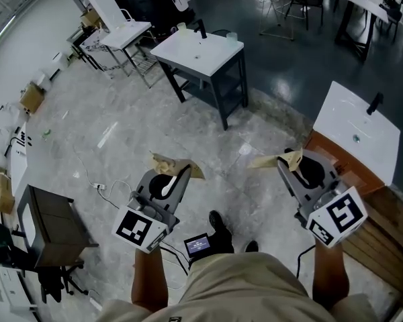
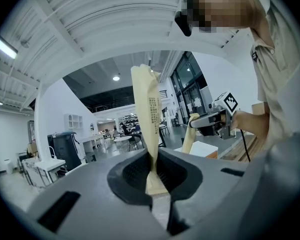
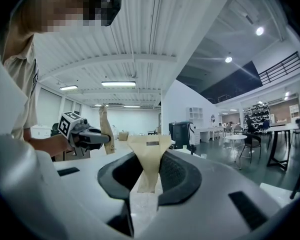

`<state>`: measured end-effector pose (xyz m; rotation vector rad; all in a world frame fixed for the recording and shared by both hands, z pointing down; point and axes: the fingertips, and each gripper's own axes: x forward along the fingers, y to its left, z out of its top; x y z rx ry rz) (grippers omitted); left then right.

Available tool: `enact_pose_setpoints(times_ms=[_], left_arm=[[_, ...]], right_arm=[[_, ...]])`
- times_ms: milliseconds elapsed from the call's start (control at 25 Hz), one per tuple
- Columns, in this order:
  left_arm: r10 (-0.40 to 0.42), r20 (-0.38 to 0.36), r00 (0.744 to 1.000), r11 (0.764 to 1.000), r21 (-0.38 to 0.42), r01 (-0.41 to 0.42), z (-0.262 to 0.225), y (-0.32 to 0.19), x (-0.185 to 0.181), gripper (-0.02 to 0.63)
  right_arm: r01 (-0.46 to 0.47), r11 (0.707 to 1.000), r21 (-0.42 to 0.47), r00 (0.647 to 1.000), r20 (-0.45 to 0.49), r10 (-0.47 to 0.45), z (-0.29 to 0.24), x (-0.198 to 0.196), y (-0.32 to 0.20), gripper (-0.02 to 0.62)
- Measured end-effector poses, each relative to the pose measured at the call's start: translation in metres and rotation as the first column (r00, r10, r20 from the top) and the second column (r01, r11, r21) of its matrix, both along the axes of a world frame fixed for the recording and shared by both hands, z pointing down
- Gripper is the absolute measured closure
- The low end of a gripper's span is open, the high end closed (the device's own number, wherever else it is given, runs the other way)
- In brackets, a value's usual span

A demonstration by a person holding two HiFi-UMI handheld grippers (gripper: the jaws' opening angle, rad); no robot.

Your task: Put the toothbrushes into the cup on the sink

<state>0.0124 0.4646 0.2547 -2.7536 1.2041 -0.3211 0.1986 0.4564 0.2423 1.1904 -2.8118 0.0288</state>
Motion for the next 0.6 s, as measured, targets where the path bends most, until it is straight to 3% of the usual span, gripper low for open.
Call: enact_pose_setpoints(times_ms=[280, 600], left_arm=[[0.021, -0.041, 0.999, 1.0, 0.007, -0.02, 0.007, -0.072, -0.026, 0.575], [0.055, -0.033, 0.998, 0.998, -0.016, -0.056, 0.015, -0.175, -0.085, 0.575]], right_arm=[[-0.031, 0.999, -0.008, 0.999, -0.018, 0.031, 0.009, -0.027, -0.064, 0.512], [-0.071, 0.997, -0.019, 0.997, -0.02, 0.07, 0.012, -0.084, -0.162, 0.512]])
